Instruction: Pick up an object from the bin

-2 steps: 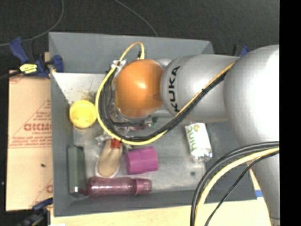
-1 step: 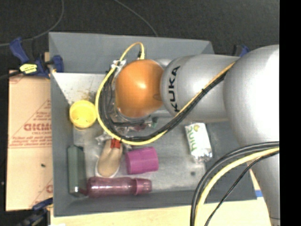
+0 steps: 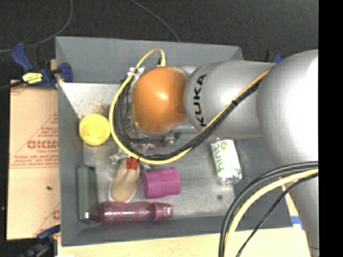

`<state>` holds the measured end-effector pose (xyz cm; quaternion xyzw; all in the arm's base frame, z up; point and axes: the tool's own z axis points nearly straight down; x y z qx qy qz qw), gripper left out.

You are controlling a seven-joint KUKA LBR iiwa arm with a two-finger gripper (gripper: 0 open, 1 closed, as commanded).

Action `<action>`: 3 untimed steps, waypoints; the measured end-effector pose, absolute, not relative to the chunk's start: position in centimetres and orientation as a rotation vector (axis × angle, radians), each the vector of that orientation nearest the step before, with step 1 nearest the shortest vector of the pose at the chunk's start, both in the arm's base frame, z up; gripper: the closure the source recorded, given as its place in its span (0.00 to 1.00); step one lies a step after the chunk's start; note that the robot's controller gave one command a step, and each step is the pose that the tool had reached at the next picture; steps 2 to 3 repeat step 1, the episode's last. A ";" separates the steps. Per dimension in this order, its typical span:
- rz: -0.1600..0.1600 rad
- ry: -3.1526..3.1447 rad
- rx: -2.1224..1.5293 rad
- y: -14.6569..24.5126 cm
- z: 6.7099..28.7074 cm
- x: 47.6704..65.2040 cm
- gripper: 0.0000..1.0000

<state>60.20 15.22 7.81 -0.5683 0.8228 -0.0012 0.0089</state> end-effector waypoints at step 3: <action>-0.004 2.573 -1.775 15.2 9.8 60.2 1.00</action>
Offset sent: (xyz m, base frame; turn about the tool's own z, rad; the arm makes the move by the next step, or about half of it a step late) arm 0.0001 0.0000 0.0615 0.0000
